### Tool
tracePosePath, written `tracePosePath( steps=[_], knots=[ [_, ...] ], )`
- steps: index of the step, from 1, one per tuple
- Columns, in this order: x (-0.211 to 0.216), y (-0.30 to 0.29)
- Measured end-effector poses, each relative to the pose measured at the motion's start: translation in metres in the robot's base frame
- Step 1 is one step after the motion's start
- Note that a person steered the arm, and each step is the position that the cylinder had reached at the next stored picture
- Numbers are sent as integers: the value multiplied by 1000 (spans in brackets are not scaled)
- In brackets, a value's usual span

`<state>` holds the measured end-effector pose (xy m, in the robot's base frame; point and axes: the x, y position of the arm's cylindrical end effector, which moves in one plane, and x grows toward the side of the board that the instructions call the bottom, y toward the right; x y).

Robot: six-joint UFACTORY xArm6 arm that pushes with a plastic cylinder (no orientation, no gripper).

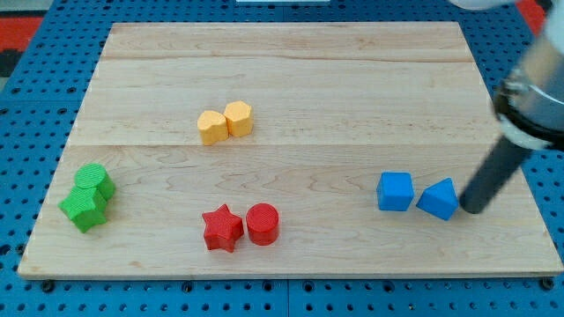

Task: Push the red blocks towards the green blocks

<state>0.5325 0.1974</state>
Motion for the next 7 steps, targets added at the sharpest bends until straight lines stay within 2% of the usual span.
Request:
tracePosePath(
  steps=[1,2,3,4,5,7],
  knots=[
    [-18,-62],
    [-18,-66],
    [-11,-27],
    [24,2],
    [69,-18],
    [72,-183]
  ],
)
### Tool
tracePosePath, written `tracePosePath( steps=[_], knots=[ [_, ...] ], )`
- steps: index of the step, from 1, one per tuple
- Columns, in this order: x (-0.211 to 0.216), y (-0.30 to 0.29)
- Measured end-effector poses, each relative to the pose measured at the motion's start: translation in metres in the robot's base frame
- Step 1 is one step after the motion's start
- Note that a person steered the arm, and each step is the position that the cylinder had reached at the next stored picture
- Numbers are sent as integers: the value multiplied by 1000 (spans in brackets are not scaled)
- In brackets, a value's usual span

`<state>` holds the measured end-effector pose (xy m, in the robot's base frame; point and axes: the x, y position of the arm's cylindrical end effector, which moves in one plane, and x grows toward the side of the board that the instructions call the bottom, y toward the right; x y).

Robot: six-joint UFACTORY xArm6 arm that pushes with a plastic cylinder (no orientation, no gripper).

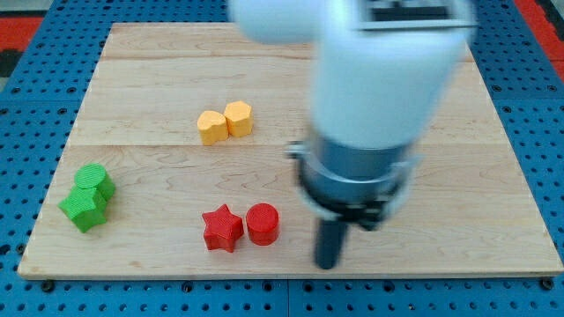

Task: Push the red blocks towards the green blocks

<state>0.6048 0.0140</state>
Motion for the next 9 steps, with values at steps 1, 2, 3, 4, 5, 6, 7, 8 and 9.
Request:
tracePosePath(
  steps=[1,2,3,4,5,6,7,8,9],
  knots=[
    [0,-83],
    [0,-118],
    [0,-115],
    [0,-81],
    [0,-64],
    [0,-54],
    [0,-44],
    [-3,10],
    [-34,-22]
  ],
)
